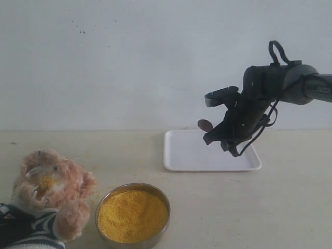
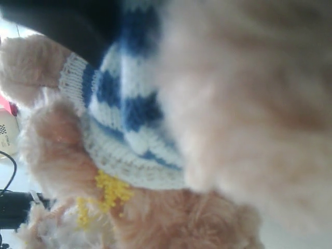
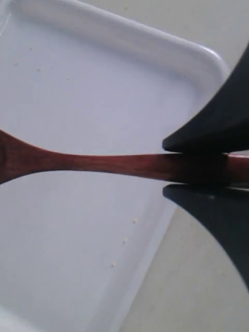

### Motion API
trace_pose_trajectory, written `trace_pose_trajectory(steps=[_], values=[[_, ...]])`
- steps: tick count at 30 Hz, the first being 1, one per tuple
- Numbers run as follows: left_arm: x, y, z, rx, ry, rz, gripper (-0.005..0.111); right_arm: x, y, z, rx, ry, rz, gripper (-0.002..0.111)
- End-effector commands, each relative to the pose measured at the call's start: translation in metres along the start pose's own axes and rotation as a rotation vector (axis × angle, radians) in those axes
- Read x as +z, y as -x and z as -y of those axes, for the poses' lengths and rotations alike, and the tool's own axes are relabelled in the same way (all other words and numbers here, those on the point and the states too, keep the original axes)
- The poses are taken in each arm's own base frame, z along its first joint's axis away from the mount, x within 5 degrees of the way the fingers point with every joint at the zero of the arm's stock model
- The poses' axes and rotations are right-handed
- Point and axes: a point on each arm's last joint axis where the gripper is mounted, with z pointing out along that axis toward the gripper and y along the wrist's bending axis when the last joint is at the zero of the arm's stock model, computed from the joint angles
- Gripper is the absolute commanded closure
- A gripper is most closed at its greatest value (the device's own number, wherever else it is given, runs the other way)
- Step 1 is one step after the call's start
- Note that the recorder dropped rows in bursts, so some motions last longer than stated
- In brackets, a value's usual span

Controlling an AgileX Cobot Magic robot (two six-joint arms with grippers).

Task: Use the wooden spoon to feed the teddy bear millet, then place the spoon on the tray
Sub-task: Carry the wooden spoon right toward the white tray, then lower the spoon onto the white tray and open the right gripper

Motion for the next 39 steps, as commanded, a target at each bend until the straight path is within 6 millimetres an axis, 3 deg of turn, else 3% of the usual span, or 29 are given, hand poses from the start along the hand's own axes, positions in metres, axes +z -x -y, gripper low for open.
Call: trace_pose_trajectory(steps=[1, 9, 24, 34, 39], values=[[0.000, -0.002, 0.001, 0.013, -0.014, -0.002, 0.103, 0.023, 0.000, 0.003, -0.002, -0.010, 0.048, 0.108], [0.000, -0.002, 0.001, 0.041, -0.010, -0.003, 0.103, 0.048, -0.005, 0.004, -0.016, -0.023, 0.063, 0.108], [0.000, -0.001, 0.001, 0.051, -0.010, 0.004, 0.103, 0.050, -0.004, 0.004, 0.016, -0.026, 0.081, 0.108], [0.000, -0.001, 0.001, 0.051, -0.010, 0.004, 0.103, 0.050, -0.004, 0.004, 0.014, -0.027, 0.076, 0.084], [0.000, -0.001, 0.001, 0.051, -0.010, 0.004, 0.103, 0.050, -0.005, 0.004, 0.038, -0.025, 0.070, 0.067]])
